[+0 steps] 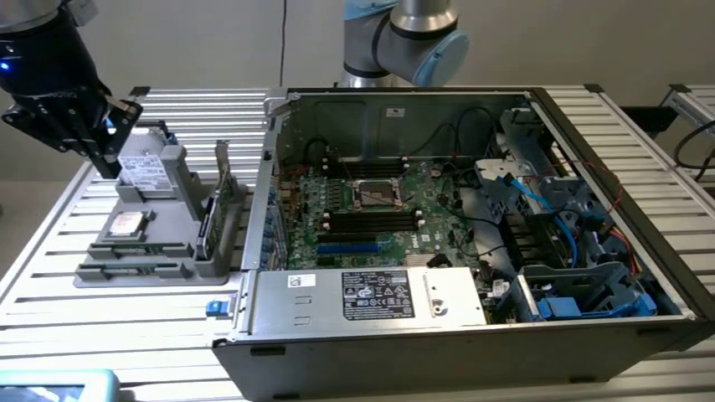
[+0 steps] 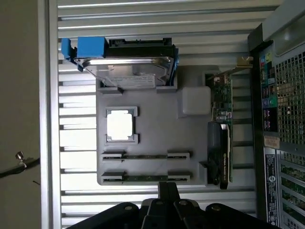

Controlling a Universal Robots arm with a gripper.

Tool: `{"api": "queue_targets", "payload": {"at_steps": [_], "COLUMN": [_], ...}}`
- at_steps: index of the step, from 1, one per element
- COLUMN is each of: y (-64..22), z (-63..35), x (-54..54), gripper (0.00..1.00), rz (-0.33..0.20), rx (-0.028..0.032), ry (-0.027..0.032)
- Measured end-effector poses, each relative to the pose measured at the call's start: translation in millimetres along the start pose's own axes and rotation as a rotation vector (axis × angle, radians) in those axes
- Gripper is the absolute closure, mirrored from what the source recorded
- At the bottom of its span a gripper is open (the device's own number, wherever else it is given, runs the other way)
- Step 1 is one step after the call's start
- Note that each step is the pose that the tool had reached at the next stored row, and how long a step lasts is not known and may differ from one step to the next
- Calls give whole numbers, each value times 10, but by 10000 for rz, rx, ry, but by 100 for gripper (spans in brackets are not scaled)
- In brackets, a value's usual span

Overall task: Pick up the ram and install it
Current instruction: 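Pick up the ram and move it above insertion slot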

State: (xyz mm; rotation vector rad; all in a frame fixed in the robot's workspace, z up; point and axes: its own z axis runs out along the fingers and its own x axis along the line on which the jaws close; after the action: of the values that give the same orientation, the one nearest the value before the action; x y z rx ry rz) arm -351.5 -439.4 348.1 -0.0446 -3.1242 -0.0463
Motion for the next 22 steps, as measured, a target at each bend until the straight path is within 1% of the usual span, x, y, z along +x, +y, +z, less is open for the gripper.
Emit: {"api": "queue_targets", "payload": {"at_steps": [22], "y": [0], "z": [8], "x": [0], "gripper": [89], "rz": [-3987], "rx": [64], "ry": [117]}}
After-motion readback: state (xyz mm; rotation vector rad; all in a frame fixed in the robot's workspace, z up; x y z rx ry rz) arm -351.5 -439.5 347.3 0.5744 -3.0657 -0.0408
